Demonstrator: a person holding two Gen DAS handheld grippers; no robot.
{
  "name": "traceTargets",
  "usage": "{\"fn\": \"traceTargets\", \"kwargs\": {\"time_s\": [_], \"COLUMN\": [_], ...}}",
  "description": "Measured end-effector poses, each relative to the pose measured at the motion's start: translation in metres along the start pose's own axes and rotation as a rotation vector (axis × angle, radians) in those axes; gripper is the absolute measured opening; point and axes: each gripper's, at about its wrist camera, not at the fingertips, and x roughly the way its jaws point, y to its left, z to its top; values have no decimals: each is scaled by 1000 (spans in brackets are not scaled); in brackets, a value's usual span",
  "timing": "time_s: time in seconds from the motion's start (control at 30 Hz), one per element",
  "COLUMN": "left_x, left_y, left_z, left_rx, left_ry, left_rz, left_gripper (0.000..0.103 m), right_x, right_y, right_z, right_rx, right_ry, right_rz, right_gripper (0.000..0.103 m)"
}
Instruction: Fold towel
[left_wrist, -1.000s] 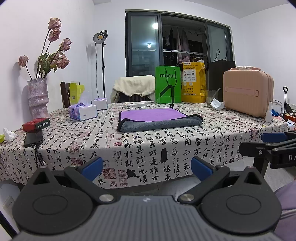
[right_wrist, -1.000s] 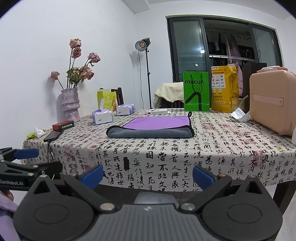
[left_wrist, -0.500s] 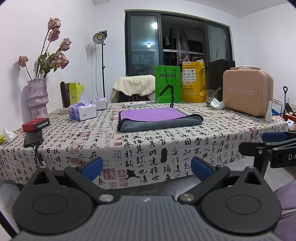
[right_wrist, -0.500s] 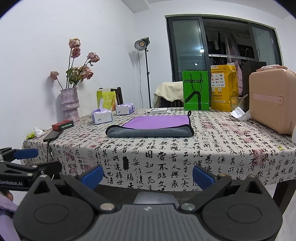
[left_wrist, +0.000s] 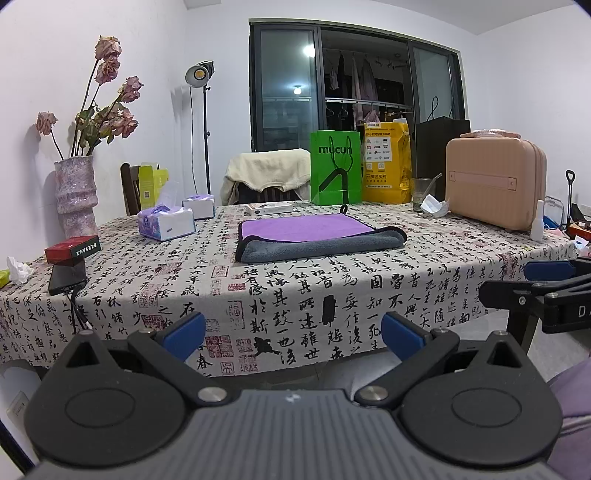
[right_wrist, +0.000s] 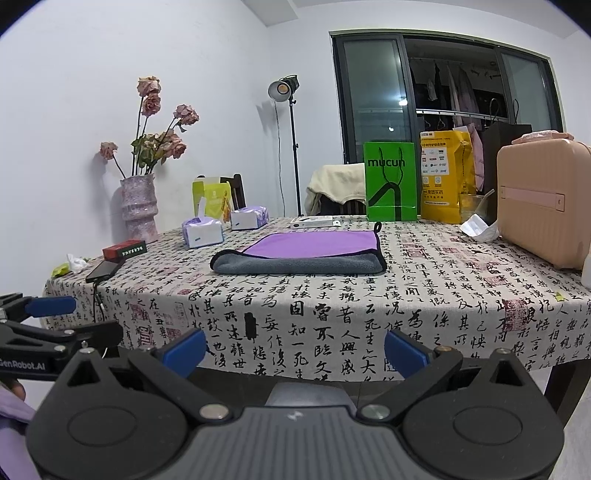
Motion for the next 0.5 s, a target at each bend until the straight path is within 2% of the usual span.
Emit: {"fn": "traceTargets", "kwargs": {"time_s": [0.5], "left_x": [8], "left_y": [16], "left_z": [9], "left_rx": [26], "left_ry": [-25], "left_rz": [32], "left_gripper": [103], "right_x": [0], "right_y": [-10], "right_z": [-2], "right_rx": [-11], "right_ry": [-36], "right_rz": [-53], "right_gripper": [103]}}
